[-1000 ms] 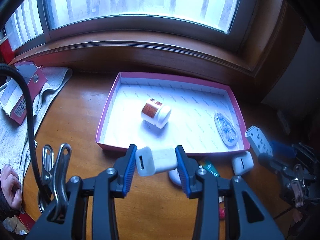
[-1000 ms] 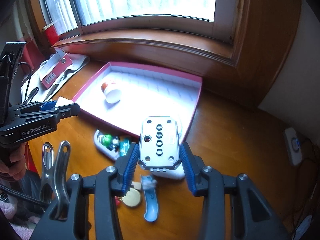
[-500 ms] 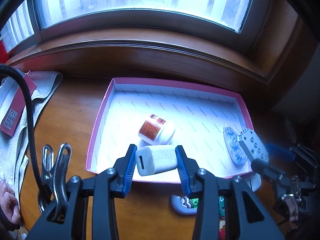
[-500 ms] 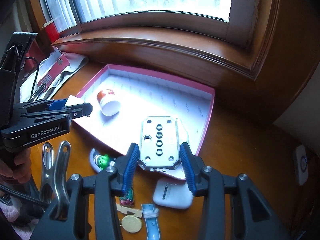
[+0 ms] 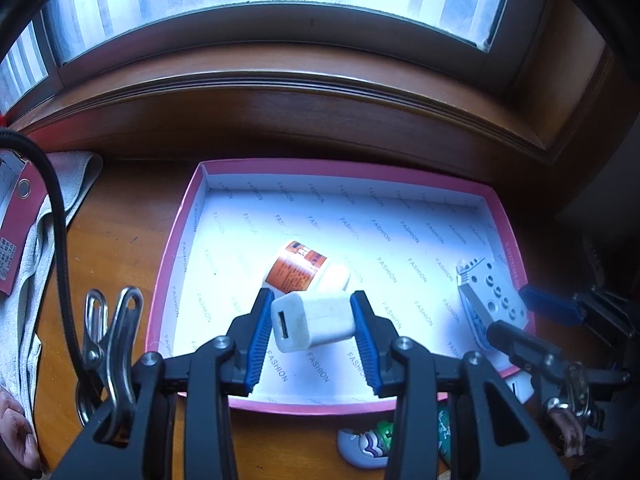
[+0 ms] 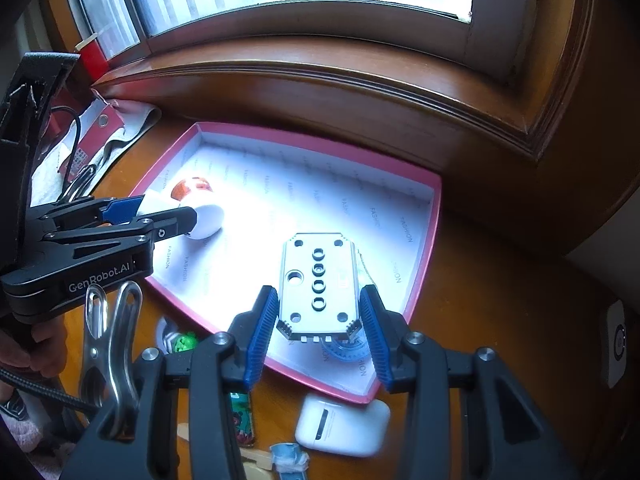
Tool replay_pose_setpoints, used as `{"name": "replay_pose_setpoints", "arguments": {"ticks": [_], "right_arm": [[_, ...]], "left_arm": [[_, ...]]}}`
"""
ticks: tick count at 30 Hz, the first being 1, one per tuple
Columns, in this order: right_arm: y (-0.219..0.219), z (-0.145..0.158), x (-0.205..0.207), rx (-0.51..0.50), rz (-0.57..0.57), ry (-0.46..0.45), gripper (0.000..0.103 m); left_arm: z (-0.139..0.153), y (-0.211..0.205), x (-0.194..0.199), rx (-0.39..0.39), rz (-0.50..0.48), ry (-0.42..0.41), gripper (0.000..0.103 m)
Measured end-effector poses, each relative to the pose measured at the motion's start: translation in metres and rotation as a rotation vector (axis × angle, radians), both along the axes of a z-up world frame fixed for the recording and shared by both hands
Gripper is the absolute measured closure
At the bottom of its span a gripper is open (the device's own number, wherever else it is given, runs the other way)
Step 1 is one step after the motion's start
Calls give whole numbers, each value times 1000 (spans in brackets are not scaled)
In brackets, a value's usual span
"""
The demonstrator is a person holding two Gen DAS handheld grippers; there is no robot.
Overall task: Organize rigid objects
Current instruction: 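Carry the charger and metal plate into the pink tray with both grippers, then open both grippers to release the charger and plate in the tray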
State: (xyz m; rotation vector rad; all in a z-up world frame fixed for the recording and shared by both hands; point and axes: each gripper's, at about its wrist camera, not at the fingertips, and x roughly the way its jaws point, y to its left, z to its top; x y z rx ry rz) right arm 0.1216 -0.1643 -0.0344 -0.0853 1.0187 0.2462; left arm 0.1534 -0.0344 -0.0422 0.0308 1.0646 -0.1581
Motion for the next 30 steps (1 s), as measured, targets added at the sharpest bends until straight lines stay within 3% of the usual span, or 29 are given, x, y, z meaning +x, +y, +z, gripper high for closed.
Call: {"name": "replay_pose_setpoints", "arguments": {"ticks": [11, 19, 30], "right_arm": [[2, -6, 5, -5, -12, 13, 59], [1, -5, 4, 7, -13, 15, 59], [-2, -3, 3, 12, -26, 11, 59]], "left_arm": [[-3, -1, 5, -3, -3, 0, 61], [-3, -2, 4, 5, 9, 1, 46], [-2, 1, 4, 11, 29, 10, 45]]}}
